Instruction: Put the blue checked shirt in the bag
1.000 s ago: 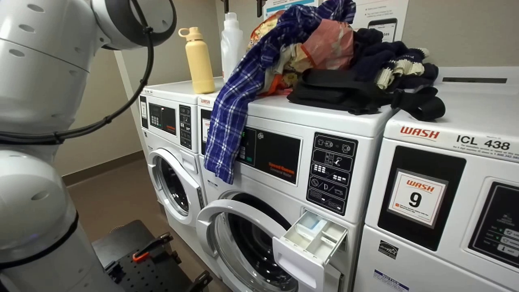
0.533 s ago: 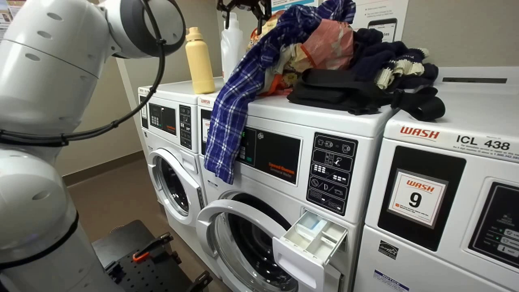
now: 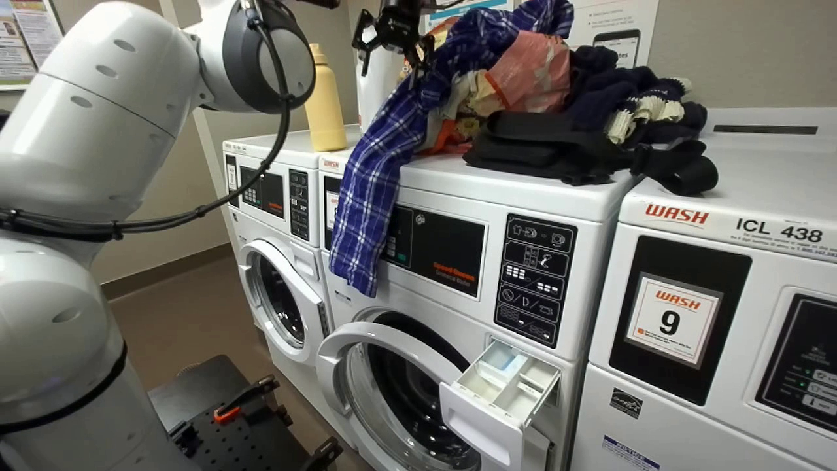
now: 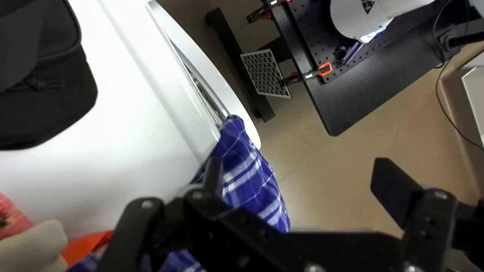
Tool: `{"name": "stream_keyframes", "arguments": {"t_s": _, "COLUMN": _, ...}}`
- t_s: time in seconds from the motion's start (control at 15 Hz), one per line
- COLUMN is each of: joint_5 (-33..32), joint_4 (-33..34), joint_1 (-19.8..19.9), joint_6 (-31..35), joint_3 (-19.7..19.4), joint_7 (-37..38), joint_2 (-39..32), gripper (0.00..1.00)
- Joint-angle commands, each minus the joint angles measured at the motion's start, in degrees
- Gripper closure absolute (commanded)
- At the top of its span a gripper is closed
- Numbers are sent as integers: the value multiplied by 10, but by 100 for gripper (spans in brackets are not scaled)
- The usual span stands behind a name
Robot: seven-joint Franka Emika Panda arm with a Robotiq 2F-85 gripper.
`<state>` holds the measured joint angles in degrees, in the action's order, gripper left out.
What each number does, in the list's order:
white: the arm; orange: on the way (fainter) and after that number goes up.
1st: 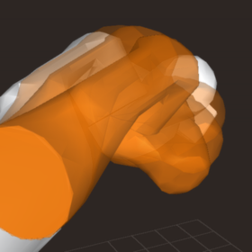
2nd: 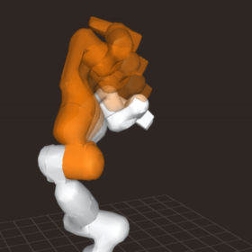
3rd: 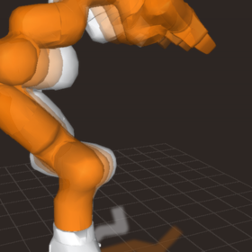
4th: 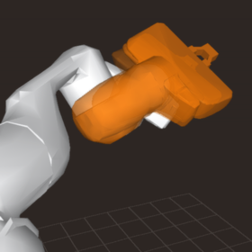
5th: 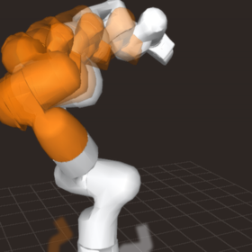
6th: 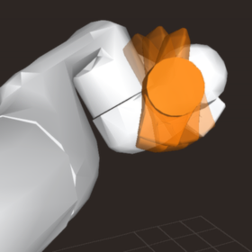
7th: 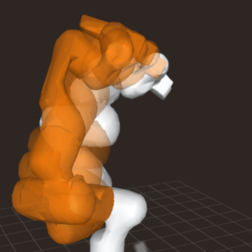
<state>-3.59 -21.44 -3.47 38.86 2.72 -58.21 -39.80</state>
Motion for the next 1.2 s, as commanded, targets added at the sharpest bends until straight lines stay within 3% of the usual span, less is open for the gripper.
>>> {"name": "stream_keyframes", "arguments": {"t_s": 0.0, "joint_5": 45, "joint_4": 11, "joint_1": 8, "joint_6": 3, "joint_3": 20, "joint_7": 65, "joint_2": -22, "gripper": 0}}
{"name": "stream_keyframes", "arguments": {"t_s": 0.4, "joint_5": 69, "joint_4": 13, "joint_1": 8, "joint_6": 38, "joint_3": 33, "joint_7": 134, "joint_2": -65, "gripper": 0}}
{"name": "stream_keyframes", "arguments": {"t_s": 0.93, "joint_5": 105, "joint_4": 13, "joint_1": 29, "joint_6": 224, "joint_3": 48, "joint_7": 176, "joint_2": -116, "gripper": 0}}
{"name": "stream_keyframes", "arguments": {"t_s": 1.0, "joint_5": 104, "joint_4": 12, "joint_1": 30, "joint_6": 238, "joint_3": 48, "joint_7": 173, "joint_2": -119, "gripper": 25}}
{"name": "stream_keyframes", "arguments": {"t_s": 1.07, "joint_5": 103, "joint_4": 11, "joint_1": 31, "joint_6": 250, "joint_3": 49, "joint_7": 171, "joint_2": -122, "gripper": 26}}
{"name": "stream_keyframes", "arguments": {"t_s": 1.13, "joint_5": 104, "joint_4": 10, "joint_1": 33, "joint_6": 260, "joint_3": 50, "joint_7": 173, "joint_2": -123, "gripper": 34}}
